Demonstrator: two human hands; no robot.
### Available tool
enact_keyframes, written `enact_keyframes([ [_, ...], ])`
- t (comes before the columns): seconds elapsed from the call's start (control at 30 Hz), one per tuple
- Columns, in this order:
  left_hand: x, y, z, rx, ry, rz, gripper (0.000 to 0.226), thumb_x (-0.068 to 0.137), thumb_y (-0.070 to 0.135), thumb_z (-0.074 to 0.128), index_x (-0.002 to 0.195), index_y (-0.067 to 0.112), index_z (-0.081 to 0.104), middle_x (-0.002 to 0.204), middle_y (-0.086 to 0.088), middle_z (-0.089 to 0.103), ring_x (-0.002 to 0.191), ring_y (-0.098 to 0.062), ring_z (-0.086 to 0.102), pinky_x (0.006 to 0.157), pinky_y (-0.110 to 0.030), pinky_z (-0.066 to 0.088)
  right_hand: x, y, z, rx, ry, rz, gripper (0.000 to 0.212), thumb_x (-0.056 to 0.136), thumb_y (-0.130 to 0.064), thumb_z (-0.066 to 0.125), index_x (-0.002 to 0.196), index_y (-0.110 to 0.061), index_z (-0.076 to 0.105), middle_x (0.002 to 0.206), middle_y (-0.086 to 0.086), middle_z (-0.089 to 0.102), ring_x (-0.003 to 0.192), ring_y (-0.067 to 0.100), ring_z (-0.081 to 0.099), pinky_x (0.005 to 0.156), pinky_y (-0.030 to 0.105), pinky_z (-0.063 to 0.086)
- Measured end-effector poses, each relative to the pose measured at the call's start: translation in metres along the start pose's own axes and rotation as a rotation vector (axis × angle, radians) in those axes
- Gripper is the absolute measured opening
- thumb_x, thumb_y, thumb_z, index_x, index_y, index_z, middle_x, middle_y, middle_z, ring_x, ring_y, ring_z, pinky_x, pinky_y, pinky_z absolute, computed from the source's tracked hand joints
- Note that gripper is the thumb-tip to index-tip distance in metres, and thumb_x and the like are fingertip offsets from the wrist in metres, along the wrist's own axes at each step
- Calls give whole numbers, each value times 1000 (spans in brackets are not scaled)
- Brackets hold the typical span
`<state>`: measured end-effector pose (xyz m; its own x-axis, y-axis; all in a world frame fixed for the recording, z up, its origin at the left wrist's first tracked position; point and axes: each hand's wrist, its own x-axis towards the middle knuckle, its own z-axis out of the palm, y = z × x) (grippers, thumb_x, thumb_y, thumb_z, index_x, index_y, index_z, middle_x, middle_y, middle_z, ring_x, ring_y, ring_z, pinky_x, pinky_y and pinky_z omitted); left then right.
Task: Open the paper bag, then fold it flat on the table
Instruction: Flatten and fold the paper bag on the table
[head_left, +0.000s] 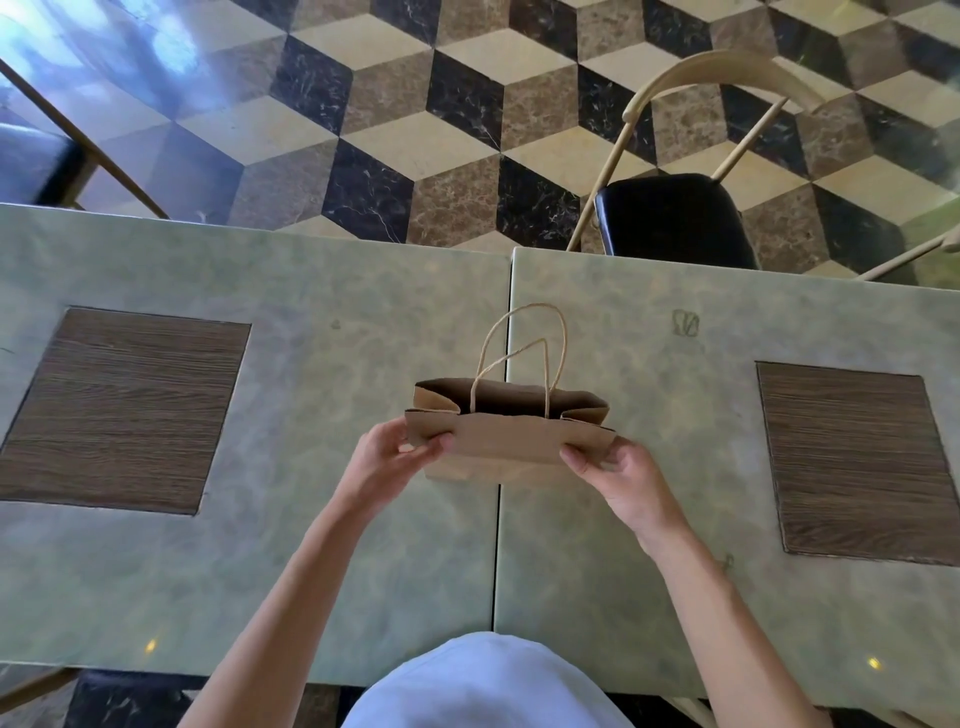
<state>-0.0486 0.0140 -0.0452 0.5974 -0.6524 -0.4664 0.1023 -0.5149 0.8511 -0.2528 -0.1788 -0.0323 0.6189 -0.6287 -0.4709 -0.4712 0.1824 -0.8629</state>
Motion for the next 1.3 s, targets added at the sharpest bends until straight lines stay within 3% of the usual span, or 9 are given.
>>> enact_keyframes([
  [0.1, 3, -5, 6, -67, 93, -49, 42, 69, 61, 70, 94, 28, 77, 92, 6, 77, 92, -12, 70, 86, -38, 51, 2, 0, 2, 112, 87, 6, 35, 81, -12, 76, 110, 0, 61, 96, 6, 76, 89, 16, 70, 83, 28, 53],
  [0.23, 7, -4, 19, -76, 275, -120, 49, 73, 62, 68, 76, 14, 58, 69, 3, 61, 64, -17, 53, 62, -35, 40, 4, 4, 6, 82, 141, 29, 40, 84, -25, 74, 117, -20, 53, 86, -4, 73, 74, 5, 65, 71, 23, 49],
  [0.37, 6, -3, 26, -78, 282, -163, 36, 82, 56, 65, 102, 27, 55, 87, 1, 69, 78, -18, 63, 70, -35, 48, 6, 12, 9, -94, 183, 66, 57, 78, -61, 63, 80, -5, 52, 66, -2, 49, 63, 14, 45, 64, 34, 41],
  [0.57, 7, -5, 28, 5, 275, -143, 53, 84, 53, 57, 65, 6, 41, 61, -2, 37, 59, -17, 36, 58, -33, 33, 5, 16, 19, -245, 230, 54, 41, 94, -38, 58, 71, -12, 35, 61, -4, 34, 57, 16, 33, 58, 34, 31],
  [0.8, 5, -7, 31, 97, 339, -185, 50, 93, 41, 55, 59, 8, 39, 61, -7, 34, 59, -21, 33, 56, -33, 24, 9, 18, 22, -352, 299, 63, 41, 95, -31, 57, 65, -17, 33, 57, -4, 41, 62, 24, 42, 60, 32, 30],
  [0.9, 1, -9, 36, 126, 476, -133, 29, 90, 31, 61, 73, 10, 51, 76, -4, 48, 76, -26, 49, 65, -31, 32, 6, 21, 27, -396, 346, 44, 24, 92, -29, 61, 89, -9, 49, 75, 6, 59, 73, 30, 55, 61, 31, 33],
  [1.03, -17, -3, 39, 472, 595, 97, 22, 91, 26, 58, 112, 21, 57, 107, -6, 45, 94, -24, 50, 80, -31, 38, -11, 20, 35, -883, 574, -399, 29, 89, -28, 63, 109, -7, 60, 106, 14, 57, 95, 34, 57, 78, 41, 47],
  [1.17, -26, -5, 36, 933, 419, 634, 29, 92, 37, 59, 119, 28, 64, 126, -7, 54, 119, -28, 47, 100, -40, 35, -24, 16, 44, -1126, 238, -625, 49, 91, -52, 51, 123, -16, 62, 131, 7, 57, 119, 27, 54, 103, 48, 37],
  [1.3, -23, -13, 43, 1132, 126, 563, 58, 82, 58, 59, 134, 33, 50, 143, -3, 46, 129, -24, 44, 104, -50, 34, -18, 25, 52, -1290, 42, -522, 65, 86, -63, 49, 133, -18, 57, 140, 0, 56, 129, 28, 51, 108, 65, 28],
])
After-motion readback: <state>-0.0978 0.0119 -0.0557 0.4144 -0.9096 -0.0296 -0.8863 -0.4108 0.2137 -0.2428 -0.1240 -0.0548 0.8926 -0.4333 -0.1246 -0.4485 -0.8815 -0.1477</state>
